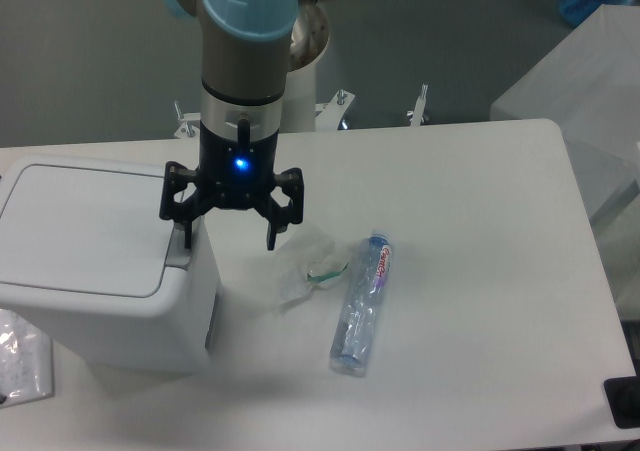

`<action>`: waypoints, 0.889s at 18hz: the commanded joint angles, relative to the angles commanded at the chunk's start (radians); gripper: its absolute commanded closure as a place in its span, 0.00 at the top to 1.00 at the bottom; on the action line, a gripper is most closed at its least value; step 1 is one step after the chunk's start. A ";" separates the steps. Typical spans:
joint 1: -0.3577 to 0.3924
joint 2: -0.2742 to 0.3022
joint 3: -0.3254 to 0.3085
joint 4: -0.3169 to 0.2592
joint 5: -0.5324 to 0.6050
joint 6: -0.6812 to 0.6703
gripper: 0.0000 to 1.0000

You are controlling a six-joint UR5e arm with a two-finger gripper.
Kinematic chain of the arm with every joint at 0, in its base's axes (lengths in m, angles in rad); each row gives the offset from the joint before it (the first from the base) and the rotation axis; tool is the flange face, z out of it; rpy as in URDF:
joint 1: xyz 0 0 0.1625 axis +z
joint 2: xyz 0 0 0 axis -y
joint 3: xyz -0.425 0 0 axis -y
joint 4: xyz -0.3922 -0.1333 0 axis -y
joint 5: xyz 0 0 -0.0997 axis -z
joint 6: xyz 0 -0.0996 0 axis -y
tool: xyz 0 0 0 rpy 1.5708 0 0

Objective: Open the trash can
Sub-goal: 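Press the gripper down on the lid edge to pop it open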

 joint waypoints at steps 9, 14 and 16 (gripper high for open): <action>0.000 -0.002 -0.002 0.002 0.000 0.000 1.00; 0.000 -0.003 -0.005 -0.002 0.000 0.002 1.00; 0.000 -0.002 -0.009 0.000 0.002 0.000 1.00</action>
